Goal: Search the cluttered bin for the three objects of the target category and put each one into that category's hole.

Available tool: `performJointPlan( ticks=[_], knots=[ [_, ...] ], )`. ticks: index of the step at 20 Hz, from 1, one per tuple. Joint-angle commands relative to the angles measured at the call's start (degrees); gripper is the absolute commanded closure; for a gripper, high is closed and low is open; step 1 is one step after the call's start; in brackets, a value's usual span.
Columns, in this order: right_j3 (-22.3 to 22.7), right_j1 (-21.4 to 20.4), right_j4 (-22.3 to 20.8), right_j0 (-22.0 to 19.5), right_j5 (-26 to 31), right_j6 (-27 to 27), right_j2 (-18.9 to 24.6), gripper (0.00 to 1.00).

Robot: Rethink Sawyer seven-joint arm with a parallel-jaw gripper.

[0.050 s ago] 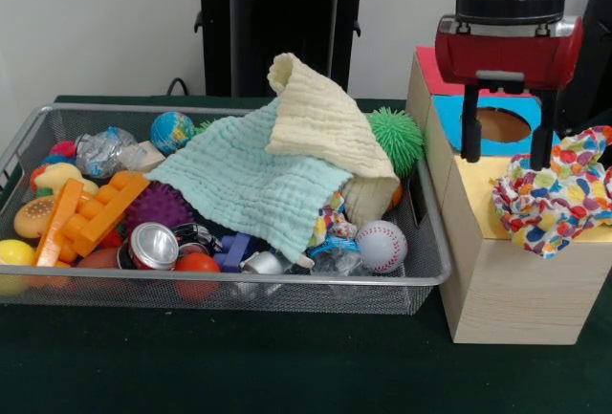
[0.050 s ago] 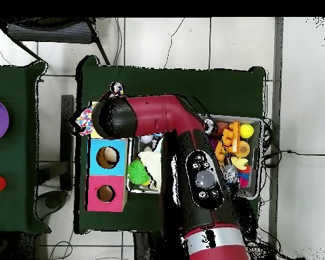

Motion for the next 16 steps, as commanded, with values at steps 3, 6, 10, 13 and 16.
performJointPlan(
  ticks=[3, 6, 10, 13, 16],
  knots=[
    [4.09, -4.58, 0.62, 0.37, 11.90, -4.45, 1.35, 0.00],
    [4.82, -4.57, 1.07, 0.64, 12.57, -3.44, 1.40, 0.00],
    [7.96, -4.64, -0.17, 0.62, 7.35, -3.33, 1.66, 0.00],
    [8.41, -4.89, -1.20, 0.88, 6.74, -3.62, 1.24, 1.00],
    [7.96, -4.72, -1.68, 1.05, 7.25, -3.85, 0.97, 1.00]
  ],
)
